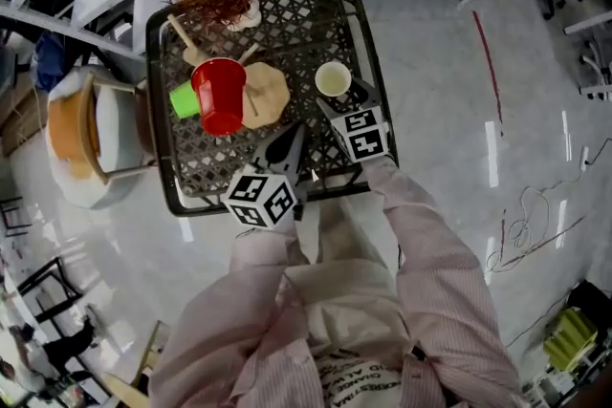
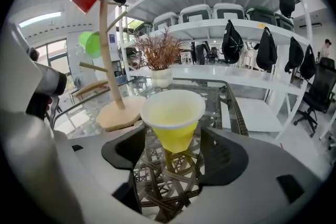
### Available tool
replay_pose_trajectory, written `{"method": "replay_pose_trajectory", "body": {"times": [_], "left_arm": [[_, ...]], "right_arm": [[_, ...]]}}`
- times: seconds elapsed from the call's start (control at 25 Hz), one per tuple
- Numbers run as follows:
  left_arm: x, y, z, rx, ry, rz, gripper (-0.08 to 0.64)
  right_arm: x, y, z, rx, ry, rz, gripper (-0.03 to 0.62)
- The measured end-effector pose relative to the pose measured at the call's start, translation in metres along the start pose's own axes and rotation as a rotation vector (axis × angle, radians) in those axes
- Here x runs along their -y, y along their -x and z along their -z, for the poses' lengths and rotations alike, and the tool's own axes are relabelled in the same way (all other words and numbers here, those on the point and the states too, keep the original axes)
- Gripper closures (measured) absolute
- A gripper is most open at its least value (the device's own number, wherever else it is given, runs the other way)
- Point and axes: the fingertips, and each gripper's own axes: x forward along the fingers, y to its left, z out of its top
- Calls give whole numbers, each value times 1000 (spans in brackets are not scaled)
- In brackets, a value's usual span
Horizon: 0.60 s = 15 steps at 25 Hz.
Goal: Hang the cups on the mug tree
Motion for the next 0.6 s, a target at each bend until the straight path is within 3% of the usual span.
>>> {"method": "replay_pose_trajectory", "body": {"times": [0.44,0.6], "left_arm": [[-4,-8,13,14,44,-50,561],[-2,-10,13,16,47,-52,561]], "right_arm": [[2,-18,-1,6,17,-40,282],[2,-15,-2,-7,36,-46,330]]}}
